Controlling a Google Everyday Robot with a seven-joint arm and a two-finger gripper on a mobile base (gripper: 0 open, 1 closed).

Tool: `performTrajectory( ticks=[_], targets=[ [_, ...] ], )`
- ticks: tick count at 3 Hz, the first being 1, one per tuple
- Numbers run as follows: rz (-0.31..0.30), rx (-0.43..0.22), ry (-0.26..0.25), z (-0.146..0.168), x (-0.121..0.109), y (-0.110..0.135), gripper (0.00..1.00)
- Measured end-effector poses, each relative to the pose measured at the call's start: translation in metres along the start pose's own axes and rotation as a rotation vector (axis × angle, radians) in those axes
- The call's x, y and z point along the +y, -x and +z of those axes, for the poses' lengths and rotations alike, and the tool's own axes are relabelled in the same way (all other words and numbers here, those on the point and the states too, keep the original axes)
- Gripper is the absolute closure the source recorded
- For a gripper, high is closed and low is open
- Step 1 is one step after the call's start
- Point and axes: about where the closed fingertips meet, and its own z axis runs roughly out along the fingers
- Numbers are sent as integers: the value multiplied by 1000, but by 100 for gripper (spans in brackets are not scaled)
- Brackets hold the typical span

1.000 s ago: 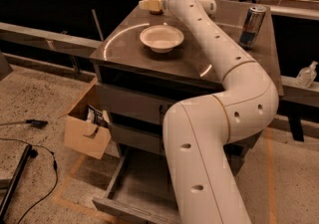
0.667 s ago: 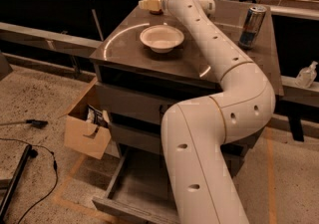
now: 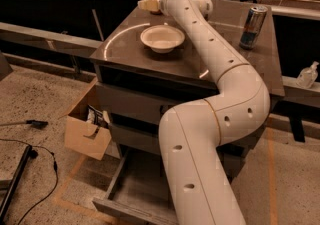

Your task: Place coke can into bottom drawer

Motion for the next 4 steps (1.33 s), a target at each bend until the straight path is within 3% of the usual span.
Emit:
performTrajectory(
  ticks=[4],
  targets=[
    [-3, -30, 13, 13, 13, -1, 0]
  ],
)
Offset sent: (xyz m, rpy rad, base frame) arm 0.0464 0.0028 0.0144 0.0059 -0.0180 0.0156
